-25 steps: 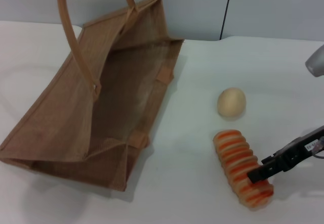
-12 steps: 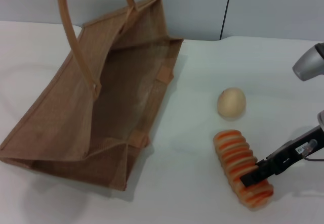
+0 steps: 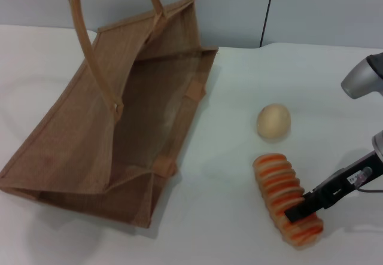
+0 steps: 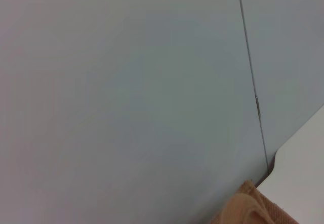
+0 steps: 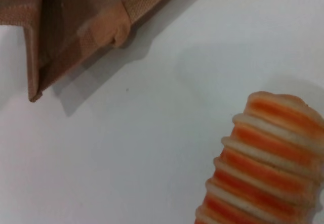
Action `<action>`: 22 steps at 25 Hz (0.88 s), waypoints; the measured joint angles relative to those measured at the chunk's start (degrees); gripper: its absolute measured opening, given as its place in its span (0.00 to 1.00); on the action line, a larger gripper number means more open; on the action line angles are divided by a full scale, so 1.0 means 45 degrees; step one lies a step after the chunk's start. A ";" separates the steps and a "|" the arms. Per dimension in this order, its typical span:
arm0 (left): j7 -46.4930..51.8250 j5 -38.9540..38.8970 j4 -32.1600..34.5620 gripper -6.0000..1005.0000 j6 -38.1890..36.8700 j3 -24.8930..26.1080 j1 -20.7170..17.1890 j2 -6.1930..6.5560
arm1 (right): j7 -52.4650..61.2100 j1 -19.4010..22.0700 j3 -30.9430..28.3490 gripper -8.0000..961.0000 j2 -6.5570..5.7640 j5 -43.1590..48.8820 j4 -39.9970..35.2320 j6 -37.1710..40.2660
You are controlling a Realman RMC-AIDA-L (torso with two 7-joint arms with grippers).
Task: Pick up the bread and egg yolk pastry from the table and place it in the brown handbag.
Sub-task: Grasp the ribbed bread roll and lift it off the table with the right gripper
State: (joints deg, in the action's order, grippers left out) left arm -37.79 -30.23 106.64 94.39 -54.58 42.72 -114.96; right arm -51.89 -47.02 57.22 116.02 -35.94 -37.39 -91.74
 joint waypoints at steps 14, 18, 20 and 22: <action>0.0057 0.0501 0.0101 0.12 0.0000 -0.0329 0.0057 0.0001 | 0.0292 -0.0100 0.0468 0.63 -0.0023 0.0021 0.0010 0.0036; 0.0109 0.0694 0.0124 0.12 -0.0021 -0.0556 0.0076 0.0001 | 0.0348 -0.0132 0.0568 0.59 -0.0021 0.0036 0.0007 0.0035; 0.0184 0.0697 0.0128 0.12 -0.0094 -0.0552 0.0077 0.0000 | 0.0338 -0.0139 0.0568 0.57 -0.0021 0.0037 0.0007 0.0035; 0.0242 0.0700 0.0129 0.12 -0.0146 -0.0550 0.0076 0.0000 | 0.0330 -0.0141 0.0567 0.56 -0.0021 0.0040 0.0007 0.0040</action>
State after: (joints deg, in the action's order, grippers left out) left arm -36.70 -27.08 107.23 93.73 -57.05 43.06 -114.96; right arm -50.41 -47.66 59.77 115.93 -35.76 -37.36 -91.55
